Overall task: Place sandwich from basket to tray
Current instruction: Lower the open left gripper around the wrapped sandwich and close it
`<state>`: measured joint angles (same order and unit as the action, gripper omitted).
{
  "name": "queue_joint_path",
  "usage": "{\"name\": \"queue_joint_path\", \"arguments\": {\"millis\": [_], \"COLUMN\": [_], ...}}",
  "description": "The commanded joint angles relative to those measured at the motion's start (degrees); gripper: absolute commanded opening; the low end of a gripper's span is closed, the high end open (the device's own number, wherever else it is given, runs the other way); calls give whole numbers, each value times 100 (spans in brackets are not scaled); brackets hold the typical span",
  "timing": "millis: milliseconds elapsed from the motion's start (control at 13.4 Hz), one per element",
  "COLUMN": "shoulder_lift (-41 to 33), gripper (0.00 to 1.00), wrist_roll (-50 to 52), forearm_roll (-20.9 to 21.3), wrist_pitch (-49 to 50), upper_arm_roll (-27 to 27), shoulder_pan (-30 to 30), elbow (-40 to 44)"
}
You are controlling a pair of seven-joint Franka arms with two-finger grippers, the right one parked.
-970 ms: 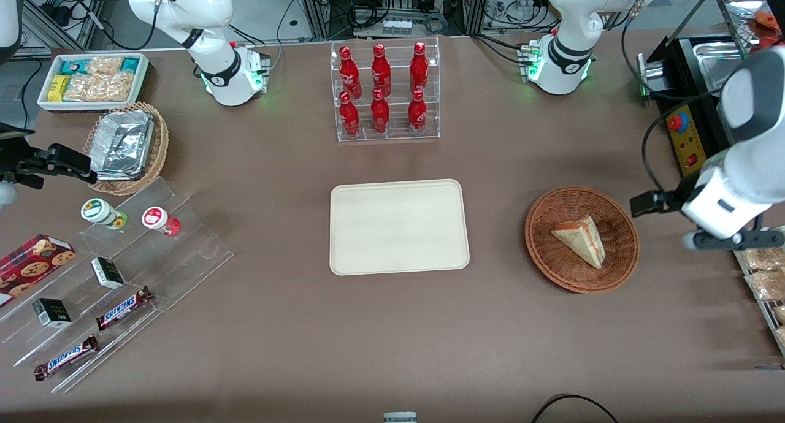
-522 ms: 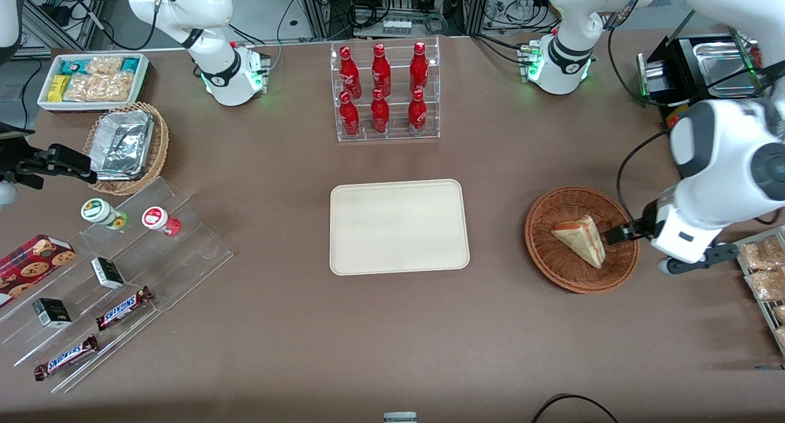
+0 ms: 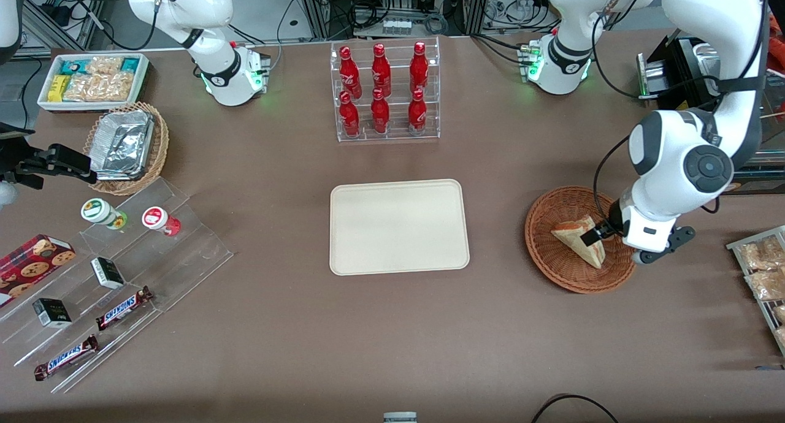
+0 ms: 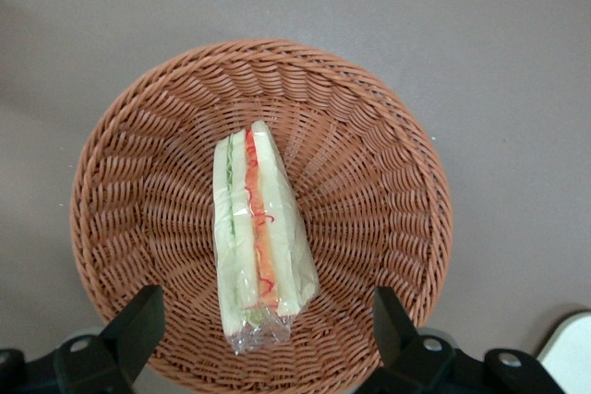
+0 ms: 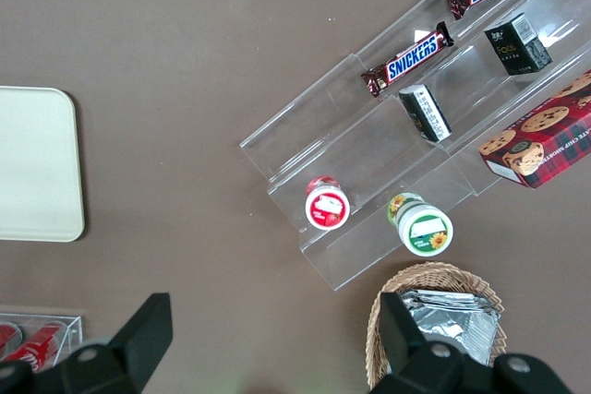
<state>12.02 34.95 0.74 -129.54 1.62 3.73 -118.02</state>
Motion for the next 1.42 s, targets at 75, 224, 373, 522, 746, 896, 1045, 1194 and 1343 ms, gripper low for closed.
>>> {"name": "queue_joint_path", "arguments": {"millis": [75, 224, 373, 522, 746, 896, 1045, 1194, 1343], "shoulder_lift": [-200, -139, -60, 89, 318, 397, 407, 363, 214], "gripper": [100, 100, 100, 100, 100, 83, 0, 0, 0], "wrist_roll": [477, 477, 477, 495, 565, 583, 635, 609, 600], "forearm_roll": [58, 66, 66, 66, 66, 66, 66, 66, 136], "wrist_pitch": [-826, -844, -853, -993, -1240, -1371, -1354, -1293, -865], "upper_arm_roll": [-13, -13, -21, -22, -30, -39, -39, -39, -48], "shoulder_pan": [120, 120, 120, 111, 102, 102, 93, 85, 84], "elbow": [-766, -819, -828, -828, -828, -837, -837, -793, -645]}}
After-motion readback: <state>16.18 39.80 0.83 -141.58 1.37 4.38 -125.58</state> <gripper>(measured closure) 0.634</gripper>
